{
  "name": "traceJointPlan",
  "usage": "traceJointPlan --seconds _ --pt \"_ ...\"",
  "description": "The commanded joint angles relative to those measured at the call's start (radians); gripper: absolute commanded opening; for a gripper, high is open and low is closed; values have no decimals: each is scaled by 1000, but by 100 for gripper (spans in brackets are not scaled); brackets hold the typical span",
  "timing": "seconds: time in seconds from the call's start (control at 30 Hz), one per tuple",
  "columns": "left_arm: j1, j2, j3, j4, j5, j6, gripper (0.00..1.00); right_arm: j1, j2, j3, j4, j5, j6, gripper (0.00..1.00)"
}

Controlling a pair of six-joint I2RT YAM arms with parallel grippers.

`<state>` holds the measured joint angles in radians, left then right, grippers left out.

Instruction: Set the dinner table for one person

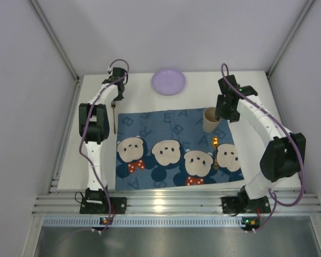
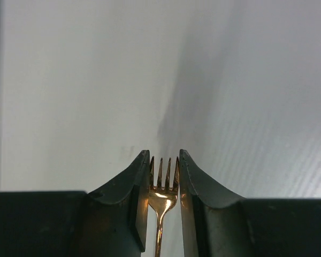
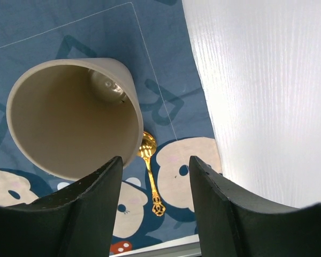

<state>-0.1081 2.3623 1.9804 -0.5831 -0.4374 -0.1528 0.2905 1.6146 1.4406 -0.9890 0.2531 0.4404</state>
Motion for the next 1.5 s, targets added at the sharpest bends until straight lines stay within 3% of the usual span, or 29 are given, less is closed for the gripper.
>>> traceJointPlan --seconds 0.0,0.17,0.27,0.37,0.43,0.57,0.7,0.93,1.13,1.17,1.2,1.27,1.3,1.37,1.47 --pt "4 -153 14 107 -188 65 0 6 -4 47 -7 17 -8 54" --pt "4 -218 15 115 -253 131 0 6 18 96 -16 24 -29 54" --pt "4 -281 -31 54 -195 92 0 7 40 168 -37 32 -34 54" --pt "2 -377 -84 -76 -17 -37 0 6 73 298 -63 40 -32 62" --pt "-5 -432 -181 -125 124 -135 0 10 99 363 -69 47 -37 67" --pt "-39 -622 -443 -143 256 -255 0 12 163 556 -62 28 -39 73" --pt "-114 -713 -651 -141 319 -310 0 13 257 690 -10 -84 -32 75" --pt "-186 -762 -764 -127 339 -366 0 26 558 898 125 -357 -32 75" --pt "-206 -752 -850 -110 344 -398 0 26 717 914 304 -416 58 79" --pt "-211 -750 -874 -107 345 -406 11 26 729 914 329 -426 70 79" --pt "-215 -750 -888 -101 351 -410 28 26 755 914 352 -445 99 79" --pt "-231 -756 -913 -93 347 -416 41 30 778 919 417 -460 127 80" --pt "-235 -755 -913 -93 347 -418 53 33 795 920 434 -456 144 80" --pt "-242 -758 -907 -115 336 -419 62 42 811 926 481 -439 152 81" --pt "-243 -762 -878 -156 310 -413 68 59 844 943 509 -374 173 82"
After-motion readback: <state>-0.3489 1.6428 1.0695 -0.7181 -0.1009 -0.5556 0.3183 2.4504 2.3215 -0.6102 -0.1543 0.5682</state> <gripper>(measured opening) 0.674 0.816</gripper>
